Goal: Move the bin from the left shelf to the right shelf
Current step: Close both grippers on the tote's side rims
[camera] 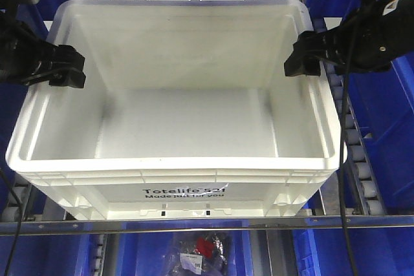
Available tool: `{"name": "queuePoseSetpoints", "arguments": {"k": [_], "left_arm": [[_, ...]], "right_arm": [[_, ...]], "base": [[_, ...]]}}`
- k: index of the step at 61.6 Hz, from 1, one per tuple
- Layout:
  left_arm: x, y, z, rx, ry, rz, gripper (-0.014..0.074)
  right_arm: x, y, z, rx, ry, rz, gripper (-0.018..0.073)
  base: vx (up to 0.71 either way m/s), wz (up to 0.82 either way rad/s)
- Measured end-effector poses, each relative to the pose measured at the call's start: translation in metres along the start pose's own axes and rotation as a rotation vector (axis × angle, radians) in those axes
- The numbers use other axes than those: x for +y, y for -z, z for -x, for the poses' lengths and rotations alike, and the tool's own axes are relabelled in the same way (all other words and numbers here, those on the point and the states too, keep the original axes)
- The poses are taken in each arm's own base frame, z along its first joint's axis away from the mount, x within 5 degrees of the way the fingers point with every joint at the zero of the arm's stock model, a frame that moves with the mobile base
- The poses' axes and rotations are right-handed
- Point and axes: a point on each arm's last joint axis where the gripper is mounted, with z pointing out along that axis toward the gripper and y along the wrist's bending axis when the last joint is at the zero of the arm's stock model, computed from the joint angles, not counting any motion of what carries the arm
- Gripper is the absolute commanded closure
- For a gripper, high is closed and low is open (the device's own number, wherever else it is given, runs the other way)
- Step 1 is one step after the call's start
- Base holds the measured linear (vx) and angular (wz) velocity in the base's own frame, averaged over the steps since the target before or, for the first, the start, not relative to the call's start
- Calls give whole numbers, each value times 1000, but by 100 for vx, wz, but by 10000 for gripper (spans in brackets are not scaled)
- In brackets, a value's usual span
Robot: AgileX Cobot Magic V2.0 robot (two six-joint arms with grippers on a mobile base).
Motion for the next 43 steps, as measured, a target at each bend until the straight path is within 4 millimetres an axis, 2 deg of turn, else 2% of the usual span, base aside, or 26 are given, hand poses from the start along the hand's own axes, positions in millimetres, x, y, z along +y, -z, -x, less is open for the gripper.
{"name": "queuePoseSetpoints", "arguments": {"k": [22,43], "left_arm": [[1,-11,2,30,3,3,18],[1,-11,2,29,3,3,18]], "right_arm": [[-5,-31,-1,89,-11,13,-41],[-6,-35,0,88,-12,14,-35]], "base": [[0,0],[0,0]]}}
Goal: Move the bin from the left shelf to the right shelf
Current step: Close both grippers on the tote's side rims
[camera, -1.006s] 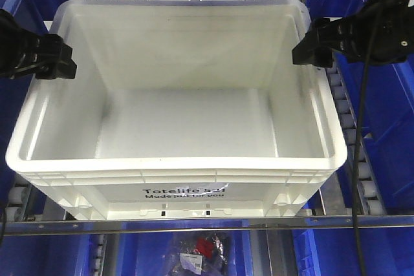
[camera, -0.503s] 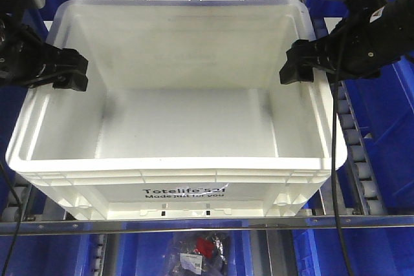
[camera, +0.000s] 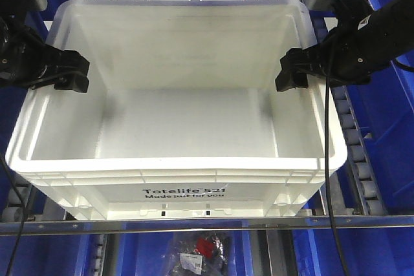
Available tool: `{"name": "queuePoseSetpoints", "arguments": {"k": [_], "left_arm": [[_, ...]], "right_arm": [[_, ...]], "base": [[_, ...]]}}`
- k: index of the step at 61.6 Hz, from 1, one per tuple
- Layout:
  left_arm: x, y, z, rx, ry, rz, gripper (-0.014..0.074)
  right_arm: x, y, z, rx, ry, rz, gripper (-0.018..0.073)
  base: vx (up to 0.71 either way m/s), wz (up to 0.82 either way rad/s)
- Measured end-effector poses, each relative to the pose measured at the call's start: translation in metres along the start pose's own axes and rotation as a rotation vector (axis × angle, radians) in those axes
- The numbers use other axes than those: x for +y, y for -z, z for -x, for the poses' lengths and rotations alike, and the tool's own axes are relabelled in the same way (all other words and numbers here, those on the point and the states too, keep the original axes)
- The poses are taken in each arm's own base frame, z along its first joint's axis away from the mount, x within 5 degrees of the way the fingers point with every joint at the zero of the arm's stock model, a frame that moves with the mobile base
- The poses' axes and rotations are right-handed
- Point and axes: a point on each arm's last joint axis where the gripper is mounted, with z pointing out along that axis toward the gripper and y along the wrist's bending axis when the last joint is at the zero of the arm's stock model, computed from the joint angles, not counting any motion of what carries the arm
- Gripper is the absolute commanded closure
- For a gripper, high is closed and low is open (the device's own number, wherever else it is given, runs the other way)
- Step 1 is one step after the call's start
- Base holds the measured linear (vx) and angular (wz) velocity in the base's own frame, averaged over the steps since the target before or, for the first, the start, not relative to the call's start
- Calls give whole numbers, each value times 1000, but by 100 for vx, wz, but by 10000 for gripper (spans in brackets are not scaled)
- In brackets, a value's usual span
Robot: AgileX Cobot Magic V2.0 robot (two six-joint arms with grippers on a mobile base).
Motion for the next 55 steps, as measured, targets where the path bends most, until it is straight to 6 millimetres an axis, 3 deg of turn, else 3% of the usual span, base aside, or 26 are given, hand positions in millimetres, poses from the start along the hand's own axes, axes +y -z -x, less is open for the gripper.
{"name": "queuePoseSetpoints", "arguments": {"k": [55], "left_arm": [[0,0,0,-1,0,0,18]], "right_arm": [[1,-10,4,8,-31,29,-34]], "base": [[0,0]]}}
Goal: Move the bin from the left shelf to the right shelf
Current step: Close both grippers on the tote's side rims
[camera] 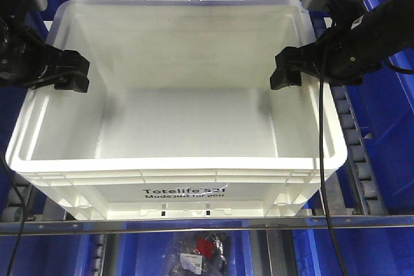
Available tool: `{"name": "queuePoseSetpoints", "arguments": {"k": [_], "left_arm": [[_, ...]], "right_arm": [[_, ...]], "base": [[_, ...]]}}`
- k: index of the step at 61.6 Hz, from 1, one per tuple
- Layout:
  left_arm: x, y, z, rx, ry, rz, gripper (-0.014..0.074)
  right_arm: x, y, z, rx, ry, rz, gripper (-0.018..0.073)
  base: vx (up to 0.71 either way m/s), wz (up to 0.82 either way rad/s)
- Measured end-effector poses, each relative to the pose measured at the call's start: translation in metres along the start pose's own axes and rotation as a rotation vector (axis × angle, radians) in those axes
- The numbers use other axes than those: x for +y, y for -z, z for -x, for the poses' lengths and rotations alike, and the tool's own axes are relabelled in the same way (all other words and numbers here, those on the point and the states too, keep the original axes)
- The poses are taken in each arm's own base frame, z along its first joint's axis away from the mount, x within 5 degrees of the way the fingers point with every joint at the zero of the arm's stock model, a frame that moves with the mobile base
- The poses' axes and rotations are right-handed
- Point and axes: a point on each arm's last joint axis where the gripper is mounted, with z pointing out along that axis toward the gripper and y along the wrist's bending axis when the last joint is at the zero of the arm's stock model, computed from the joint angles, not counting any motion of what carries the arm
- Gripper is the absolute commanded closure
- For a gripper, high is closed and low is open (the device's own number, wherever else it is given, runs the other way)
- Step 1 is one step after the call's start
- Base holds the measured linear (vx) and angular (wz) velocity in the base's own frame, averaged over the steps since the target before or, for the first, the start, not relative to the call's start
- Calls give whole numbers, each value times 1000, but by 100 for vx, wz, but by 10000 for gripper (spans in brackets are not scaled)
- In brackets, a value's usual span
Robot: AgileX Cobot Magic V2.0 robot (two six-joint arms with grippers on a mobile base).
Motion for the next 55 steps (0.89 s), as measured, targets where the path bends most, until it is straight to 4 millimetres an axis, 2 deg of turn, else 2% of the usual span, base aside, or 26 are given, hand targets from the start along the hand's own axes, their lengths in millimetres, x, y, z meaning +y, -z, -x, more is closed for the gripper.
{"name": "queuePoseSetpoints", "arguments": {"k": [41,47,55], "left_arm": [[0,0,0,-1,0,0,34],[0,0,0,-1,0,0,87],[0,0,0,-1,0,0,264]], "right_arm": [[3,0,2,-20,3,31,-32],[3,0,2,-20,3,32,-1],[3,0,2,-20,3,32,125]], "base": [[0,0],[0,0],[0,0]]}}
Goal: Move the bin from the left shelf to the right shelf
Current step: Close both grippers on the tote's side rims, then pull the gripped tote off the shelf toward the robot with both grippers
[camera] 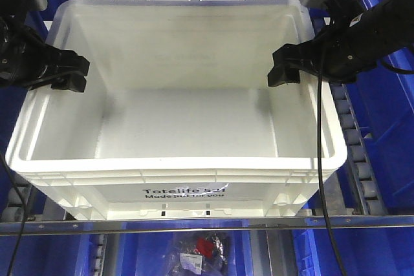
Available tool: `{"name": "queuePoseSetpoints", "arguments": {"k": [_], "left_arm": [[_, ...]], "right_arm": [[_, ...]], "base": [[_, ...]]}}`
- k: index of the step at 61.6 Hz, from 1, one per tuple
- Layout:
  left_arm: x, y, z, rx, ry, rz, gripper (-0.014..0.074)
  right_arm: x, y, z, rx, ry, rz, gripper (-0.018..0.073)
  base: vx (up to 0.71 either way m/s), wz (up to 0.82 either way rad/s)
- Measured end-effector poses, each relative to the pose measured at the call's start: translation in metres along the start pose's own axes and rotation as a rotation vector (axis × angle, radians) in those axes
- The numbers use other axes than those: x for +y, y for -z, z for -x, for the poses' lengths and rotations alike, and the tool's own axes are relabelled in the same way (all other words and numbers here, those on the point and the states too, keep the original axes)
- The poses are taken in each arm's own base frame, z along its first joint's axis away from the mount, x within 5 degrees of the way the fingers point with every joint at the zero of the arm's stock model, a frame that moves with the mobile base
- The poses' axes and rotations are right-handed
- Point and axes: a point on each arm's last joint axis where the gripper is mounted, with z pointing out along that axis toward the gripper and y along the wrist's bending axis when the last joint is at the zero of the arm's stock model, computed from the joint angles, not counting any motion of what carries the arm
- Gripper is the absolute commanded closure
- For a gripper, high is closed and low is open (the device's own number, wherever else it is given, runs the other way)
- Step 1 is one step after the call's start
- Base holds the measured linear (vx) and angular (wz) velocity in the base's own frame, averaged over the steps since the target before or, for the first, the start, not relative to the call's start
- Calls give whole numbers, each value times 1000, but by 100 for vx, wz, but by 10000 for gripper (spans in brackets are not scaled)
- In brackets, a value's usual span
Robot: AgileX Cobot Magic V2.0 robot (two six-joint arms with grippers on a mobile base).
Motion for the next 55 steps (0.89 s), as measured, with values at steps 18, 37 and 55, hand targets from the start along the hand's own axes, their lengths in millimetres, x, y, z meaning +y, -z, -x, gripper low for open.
{"name": "queuePoseSetpoints", "arguments": {"k": [18,37,55], "left_arm": [[0,0,0,-3,25,-3,606],[0,1,1,-9,27,-3,604],[-1,7,0,-48,25,-5,604]], "right_arm": [[-3,0,0,3,35,-16,573],[-2,0,0,-1,47,-17,564],[1,11,0,-37,53,-15,564]], "base": [[0,0],[0,0],[0,0]]}}
